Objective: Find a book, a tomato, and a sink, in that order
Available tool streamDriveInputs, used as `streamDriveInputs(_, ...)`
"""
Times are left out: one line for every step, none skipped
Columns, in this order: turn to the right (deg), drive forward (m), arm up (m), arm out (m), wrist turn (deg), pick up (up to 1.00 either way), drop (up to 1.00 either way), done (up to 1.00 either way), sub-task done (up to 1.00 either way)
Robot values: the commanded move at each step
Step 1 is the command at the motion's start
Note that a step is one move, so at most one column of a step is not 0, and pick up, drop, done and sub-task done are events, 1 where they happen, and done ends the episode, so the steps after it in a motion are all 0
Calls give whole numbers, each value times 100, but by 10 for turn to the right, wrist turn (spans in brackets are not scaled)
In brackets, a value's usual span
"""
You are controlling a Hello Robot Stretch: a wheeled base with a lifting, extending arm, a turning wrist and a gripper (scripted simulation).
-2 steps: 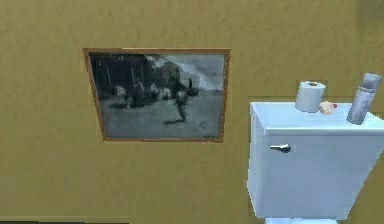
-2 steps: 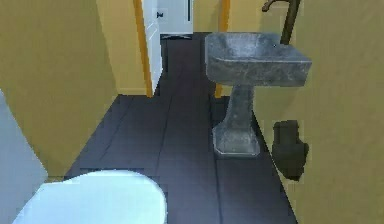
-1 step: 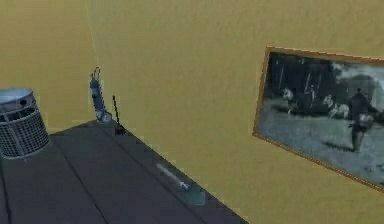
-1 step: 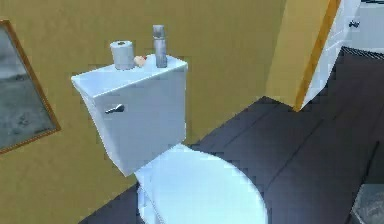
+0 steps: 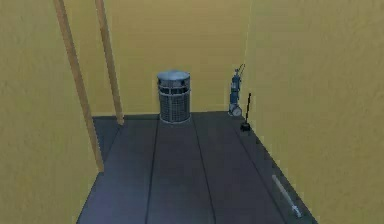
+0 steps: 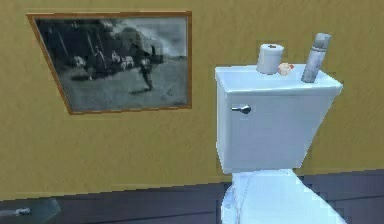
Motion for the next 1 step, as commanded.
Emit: streamDriveInputs(0,55,0,0,0,0,0,0,0)
